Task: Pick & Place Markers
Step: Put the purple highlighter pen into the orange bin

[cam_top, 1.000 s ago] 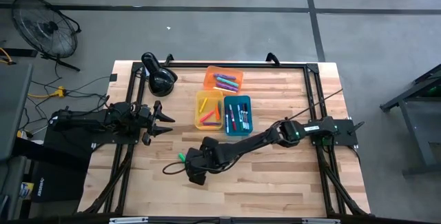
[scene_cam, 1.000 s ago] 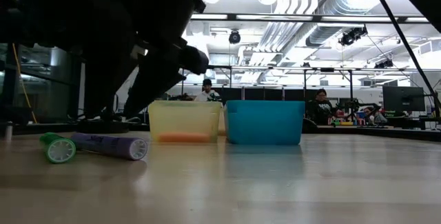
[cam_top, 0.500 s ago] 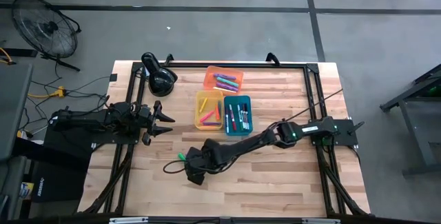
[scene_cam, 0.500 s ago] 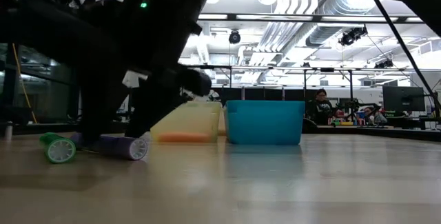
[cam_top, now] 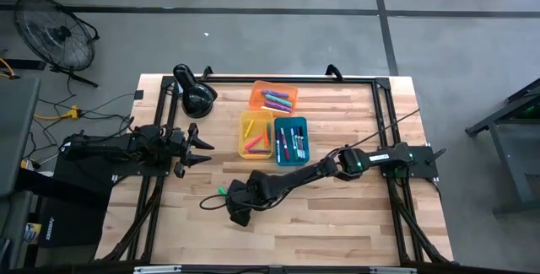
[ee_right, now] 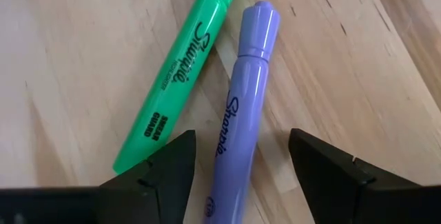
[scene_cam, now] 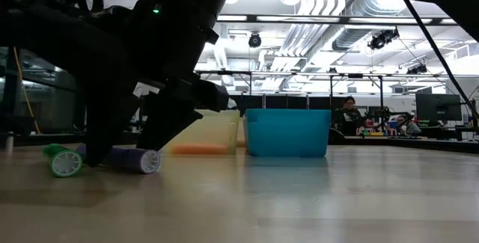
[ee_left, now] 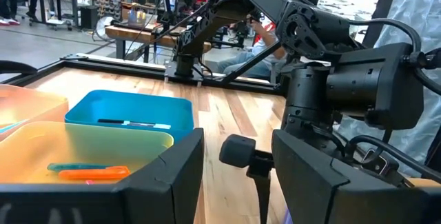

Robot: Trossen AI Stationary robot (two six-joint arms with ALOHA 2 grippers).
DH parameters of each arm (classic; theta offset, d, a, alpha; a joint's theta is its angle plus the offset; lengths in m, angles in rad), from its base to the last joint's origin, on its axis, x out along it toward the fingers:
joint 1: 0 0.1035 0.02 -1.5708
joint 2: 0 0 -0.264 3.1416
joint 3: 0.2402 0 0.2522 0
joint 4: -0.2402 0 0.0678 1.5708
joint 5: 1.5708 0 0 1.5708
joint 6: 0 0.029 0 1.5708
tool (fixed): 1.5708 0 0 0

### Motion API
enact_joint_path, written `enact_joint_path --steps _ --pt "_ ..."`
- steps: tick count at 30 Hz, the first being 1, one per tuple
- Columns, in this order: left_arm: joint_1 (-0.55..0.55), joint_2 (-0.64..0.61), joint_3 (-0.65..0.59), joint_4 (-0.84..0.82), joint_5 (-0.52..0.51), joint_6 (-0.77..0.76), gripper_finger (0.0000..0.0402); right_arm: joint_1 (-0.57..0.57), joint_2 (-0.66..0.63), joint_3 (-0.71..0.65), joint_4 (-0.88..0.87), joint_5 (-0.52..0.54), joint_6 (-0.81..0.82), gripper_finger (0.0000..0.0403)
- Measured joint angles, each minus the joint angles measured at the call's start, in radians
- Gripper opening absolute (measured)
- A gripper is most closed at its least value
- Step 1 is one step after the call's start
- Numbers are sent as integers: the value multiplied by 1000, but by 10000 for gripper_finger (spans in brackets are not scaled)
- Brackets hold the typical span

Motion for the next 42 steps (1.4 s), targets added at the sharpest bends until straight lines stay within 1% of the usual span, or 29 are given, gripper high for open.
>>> enact_joint_path --steps 4,15,19,29,31,39,42 --pt "0 0 0 0 0 0 170 -6 4 1 -4 -35 0 198" --pt "0 0 0 0 0 0 170 -15 6 2 -88 -44 -8 86" --pt "0 0 0 0 0 0 170 -14 5 2 -138 -64 -18 59" --pt "0 0 0 0 0 0 170 -16 3 2 -249 -149 -37 60" --pt "0 0 0 0 0 0 170 -16 3 1 -263 -154 -59 54" --pt "0 0 0 0 0 0 170 -15 -22 -4 -277 -153 -132 54" --pt "0 0 0 0 0 0 170 -11 -44 -8 -319 -156 -157 54"
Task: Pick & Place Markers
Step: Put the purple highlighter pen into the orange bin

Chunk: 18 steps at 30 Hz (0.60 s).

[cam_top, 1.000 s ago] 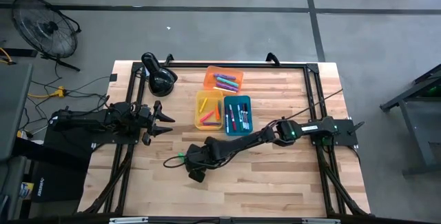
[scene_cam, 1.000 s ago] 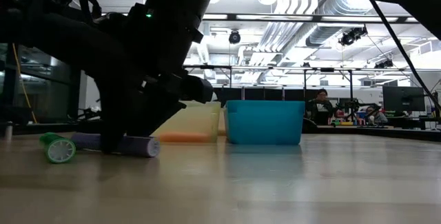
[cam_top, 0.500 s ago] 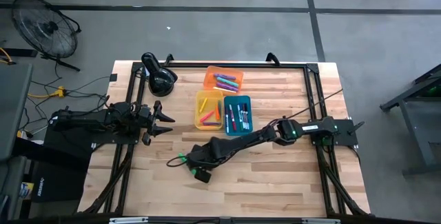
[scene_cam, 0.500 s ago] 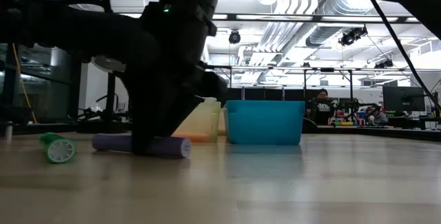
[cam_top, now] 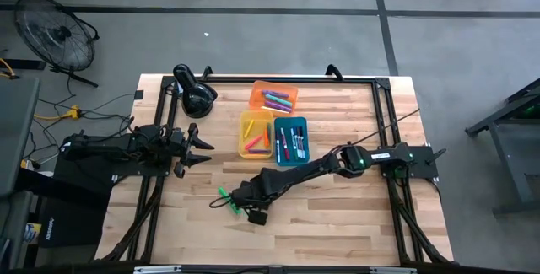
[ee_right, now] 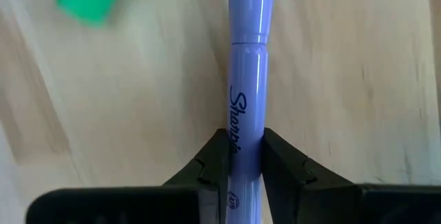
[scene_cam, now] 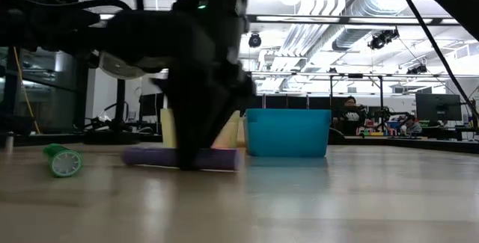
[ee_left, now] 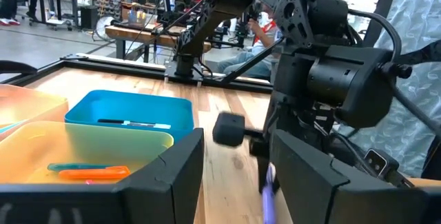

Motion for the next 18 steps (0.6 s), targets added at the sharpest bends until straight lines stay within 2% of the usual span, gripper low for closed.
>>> enact_joint_path --steps 4,12,18 --pt "0 0 0 0 0 0 170 6 -34 -4 -96 13 -19 54" --pt "0 0 0 0 0 0 170 18 -135 0 -245 154 -29 54" --pt "0 0 0 0 0 0 170 18 -210 2 -350 322 -84 53"
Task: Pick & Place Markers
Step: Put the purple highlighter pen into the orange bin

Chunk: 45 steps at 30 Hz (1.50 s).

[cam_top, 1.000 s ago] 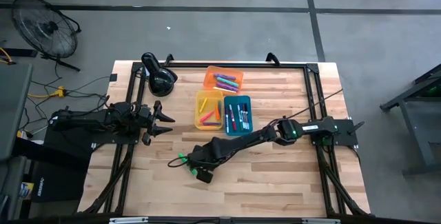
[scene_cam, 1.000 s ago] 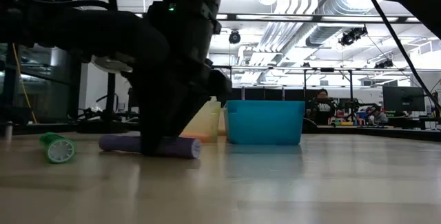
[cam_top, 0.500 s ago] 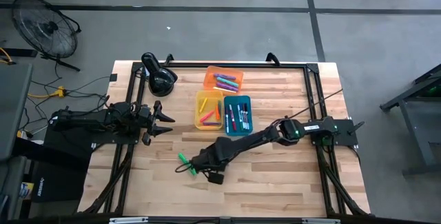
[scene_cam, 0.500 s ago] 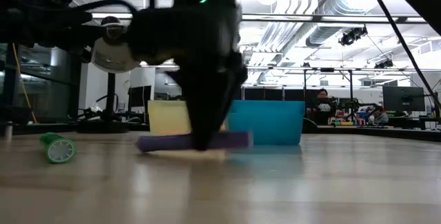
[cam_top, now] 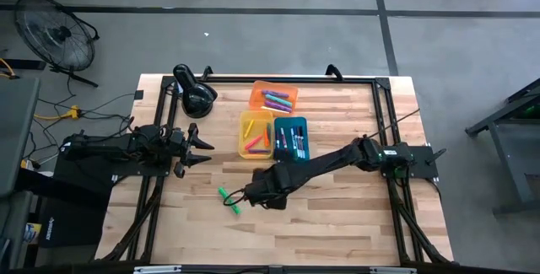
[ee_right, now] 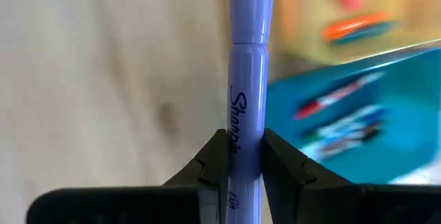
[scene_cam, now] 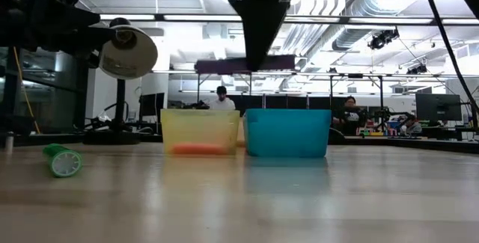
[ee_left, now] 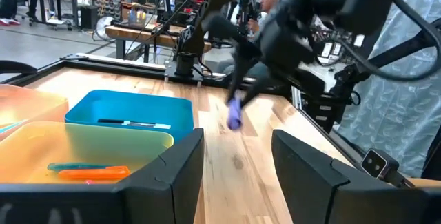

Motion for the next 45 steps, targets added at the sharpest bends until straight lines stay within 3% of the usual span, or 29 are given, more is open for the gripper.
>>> enact_joint_path --steps 7,31,38,45 --pt "0 0 0 0 0 0 170 -42 -26 1 -49 189 -97 53" --pt "0 0 0 0 0 0 170 -311 -28 2 -47 372 -467 53" --pt "0 0 0 0 0 0 170 -431 -31 3 -43 354 -588 53" --pt "0 0 0 0 0 0 170 -564 -31 3 -9 208 -719 53"
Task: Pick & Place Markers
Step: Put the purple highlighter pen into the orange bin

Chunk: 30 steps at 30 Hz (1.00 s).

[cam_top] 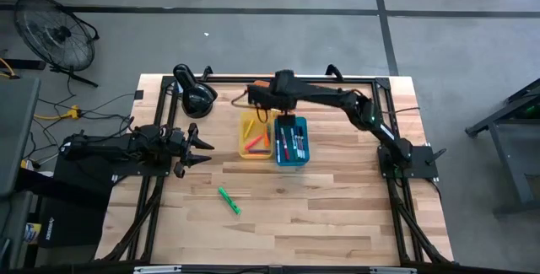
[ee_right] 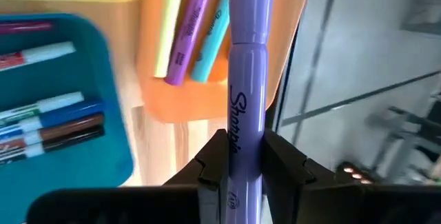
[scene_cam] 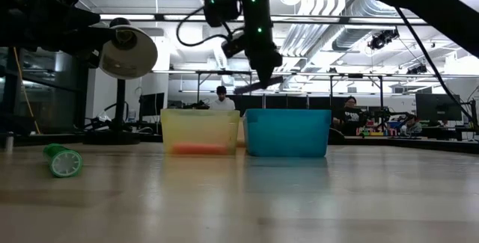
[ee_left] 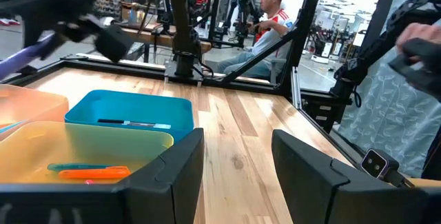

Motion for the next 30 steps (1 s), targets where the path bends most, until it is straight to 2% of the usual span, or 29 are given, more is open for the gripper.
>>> enact_joint_path --steps 5,12,21,30 --pt "0 0 0 0 0 0 170 -92 0 0 91 -120 -56 53" --pt "0 0 0 0 0 0 170 -196 0 0 221 -436 -75 53" --pt "0 0 0 0 0 0 170 -258 28 1 274 -604 -107 53" --pt "0 0 0 0 0 0 170 -260 109 0 332 -619 -137 53"
